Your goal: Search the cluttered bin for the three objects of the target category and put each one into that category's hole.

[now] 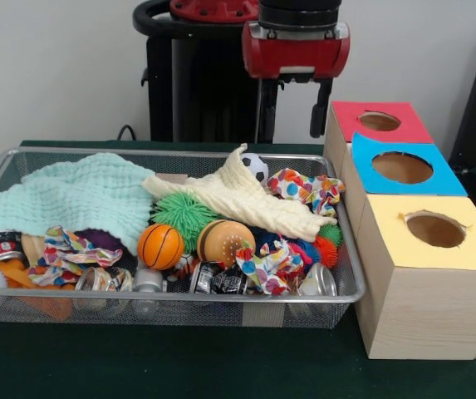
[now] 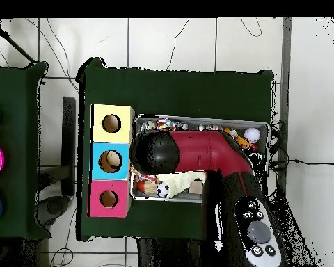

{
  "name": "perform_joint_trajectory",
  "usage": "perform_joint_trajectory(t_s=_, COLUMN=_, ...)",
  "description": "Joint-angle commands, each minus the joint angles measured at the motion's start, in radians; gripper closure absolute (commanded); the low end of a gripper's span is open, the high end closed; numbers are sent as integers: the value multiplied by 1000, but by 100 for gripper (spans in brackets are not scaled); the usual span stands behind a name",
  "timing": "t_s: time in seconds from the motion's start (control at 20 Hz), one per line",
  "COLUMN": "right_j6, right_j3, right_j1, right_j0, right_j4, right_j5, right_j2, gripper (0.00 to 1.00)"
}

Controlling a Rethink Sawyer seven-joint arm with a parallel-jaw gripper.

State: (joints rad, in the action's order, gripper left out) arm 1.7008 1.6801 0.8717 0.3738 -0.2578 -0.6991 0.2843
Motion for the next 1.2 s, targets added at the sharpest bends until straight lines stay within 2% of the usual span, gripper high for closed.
perform_joint_trajectory(t_s=0.05, right_j6=60, right_j3=84, right_j1=83, right_j0=13, right_j4=28, right_j5=-83, right_j2=-21, gripper=0)
perform_joint_trajectory(t_s=0.45, right_j6=61, right_j3=109, right_j1=109, right_j0=16, right_j4=25, right_j5=-80, right_j2=-26, gripper=0)
perform_joint_trajectory(t_s=0.5, right_j6=59, right_j3=112, right_j1=111, right_j0=21, right_j4=28, right_j5=-73, right_j2=-22, gripper=100)
perform_joint_trajectory(t_s=1.2, right_j6=57, right_j3=128, right_j1=119, right_j0=27, right_j4=26, right_j5=-67, right_j2=-22, gripper=100)
